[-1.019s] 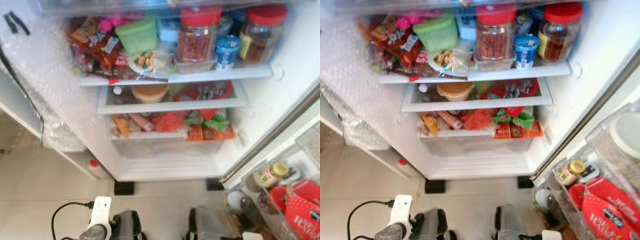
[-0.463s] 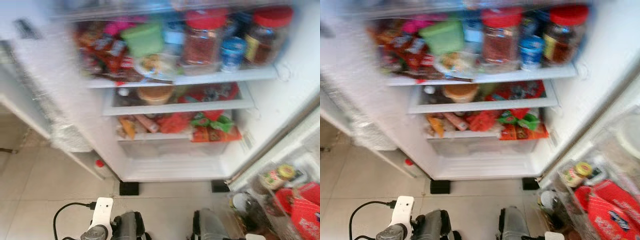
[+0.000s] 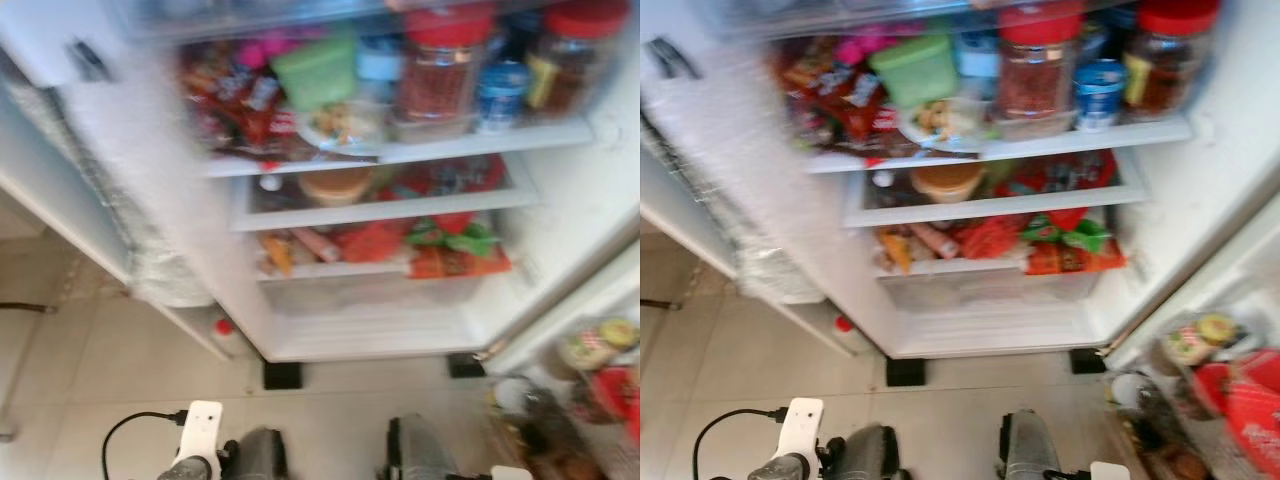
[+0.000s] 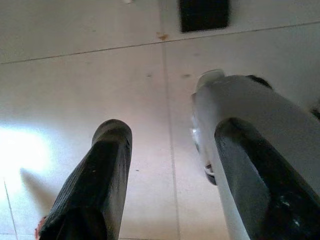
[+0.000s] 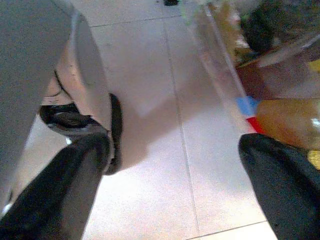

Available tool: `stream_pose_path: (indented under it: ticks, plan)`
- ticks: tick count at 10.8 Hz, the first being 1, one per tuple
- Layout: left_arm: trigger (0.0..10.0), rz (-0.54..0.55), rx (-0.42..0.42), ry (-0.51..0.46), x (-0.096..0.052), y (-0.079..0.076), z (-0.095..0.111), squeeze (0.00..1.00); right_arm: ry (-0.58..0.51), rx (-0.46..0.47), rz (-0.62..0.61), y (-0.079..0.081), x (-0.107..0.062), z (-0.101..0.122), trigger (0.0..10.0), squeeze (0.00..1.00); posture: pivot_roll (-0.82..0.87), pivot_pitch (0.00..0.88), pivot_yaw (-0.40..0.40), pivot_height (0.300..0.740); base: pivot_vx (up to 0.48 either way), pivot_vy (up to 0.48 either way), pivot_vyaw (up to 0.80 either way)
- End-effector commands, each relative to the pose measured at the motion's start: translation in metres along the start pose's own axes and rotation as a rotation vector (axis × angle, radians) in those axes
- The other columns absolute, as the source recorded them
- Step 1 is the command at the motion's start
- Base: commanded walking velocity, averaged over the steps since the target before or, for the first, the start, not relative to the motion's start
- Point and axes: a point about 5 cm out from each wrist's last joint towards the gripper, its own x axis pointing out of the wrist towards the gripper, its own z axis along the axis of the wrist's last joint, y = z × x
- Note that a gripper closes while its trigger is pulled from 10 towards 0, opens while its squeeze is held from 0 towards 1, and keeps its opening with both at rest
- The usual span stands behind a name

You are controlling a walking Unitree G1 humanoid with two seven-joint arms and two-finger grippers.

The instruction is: Restocking fridge

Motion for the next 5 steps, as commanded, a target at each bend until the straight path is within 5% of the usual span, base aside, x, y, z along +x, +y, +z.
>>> stream_pose_path:
  ticks: [1,5]
  plan:
    - [10.0,-0.014,0.017,0.078,-0.0046,-0.0016,-0.0227,0.00,0.027,0.012,0.065,0.0203,-0.0031,-0.0087,10.0,0.00,-0.10,0.180,0.114,0.645,0.000,0.345,0.00]
    - [10.0,-0.017,0.020,0.096,-0.0070,0.0006,-0.0308,0.00,0.033,0.014,0.066,0.0198,-0.0038,-0.0107,10.0,0.00,-0.11,0.168,0.115,0.645,0.000,0.341,0.00]
